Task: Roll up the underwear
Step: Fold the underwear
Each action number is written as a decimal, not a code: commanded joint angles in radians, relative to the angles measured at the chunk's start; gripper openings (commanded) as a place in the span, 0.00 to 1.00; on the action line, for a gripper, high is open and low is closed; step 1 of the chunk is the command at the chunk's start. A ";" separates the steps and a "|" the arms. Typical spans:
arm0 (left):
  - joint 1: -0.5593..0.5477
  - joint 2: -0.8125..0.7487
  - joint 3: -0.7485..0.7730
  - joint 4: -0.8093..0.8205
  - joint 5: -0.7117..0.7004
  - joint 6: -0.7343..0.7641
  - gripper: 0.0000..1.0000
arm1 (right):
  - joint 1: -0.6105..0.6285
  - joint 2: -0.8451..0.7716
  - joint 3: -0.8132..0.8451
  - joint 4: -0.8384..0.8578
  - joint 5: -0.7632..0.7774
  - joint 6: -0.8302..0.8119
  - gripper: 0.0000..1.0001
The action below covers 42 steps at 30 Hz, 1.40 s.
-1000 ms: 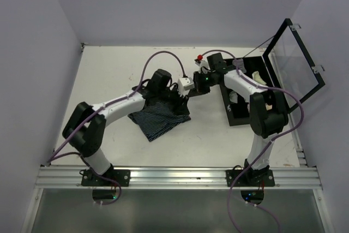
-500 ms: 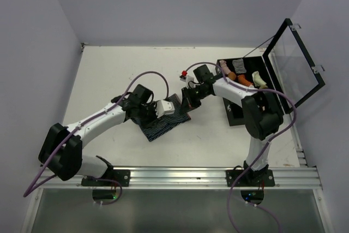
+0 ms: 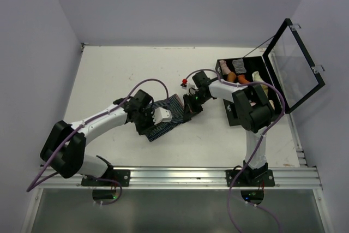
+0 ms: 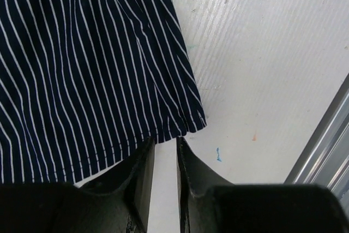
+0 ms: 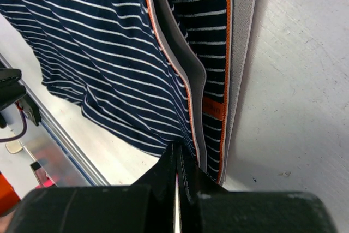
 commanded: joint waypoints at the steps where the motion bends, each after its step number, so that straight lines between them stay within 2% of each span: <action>1: -0.019 0.015 0.013 0.013 0.012 0.007 0.26 | 0.003 0.006 0.001 -0.018 0.049 -0.023 0.00; 15: -0.057 0.124 -0.012 0.107 -0.039 -0.044 0.25 | 0.001 -0.005 -0.013 -0.017 0.057 -0.020 0.00; 24: -0.057 0.072 -0.019 0.073 -0.030 -0.036 0.04 | 0.001 -0.005 -0.016 -0.015 0.058 -0.017 0.00; 27: -0.057 0.026 -0.009 0.027 -0.023 -0.031 0.00 | 0.001 -0.004 -0.016 -0.015 0.060 -0.017 0.00; 36: -0.059 -0.034 0.071 -0.123 0.090 0.010 0.00 | 0.003 0.006 -0.019 -0.012 0.064 -0.011 0.00; 42: -0.068 0.013 0.048 -0.110 0.148 0.042 0.00 | 0.001 0.009 -0.011 -0.012 0.067 -0.007 0.00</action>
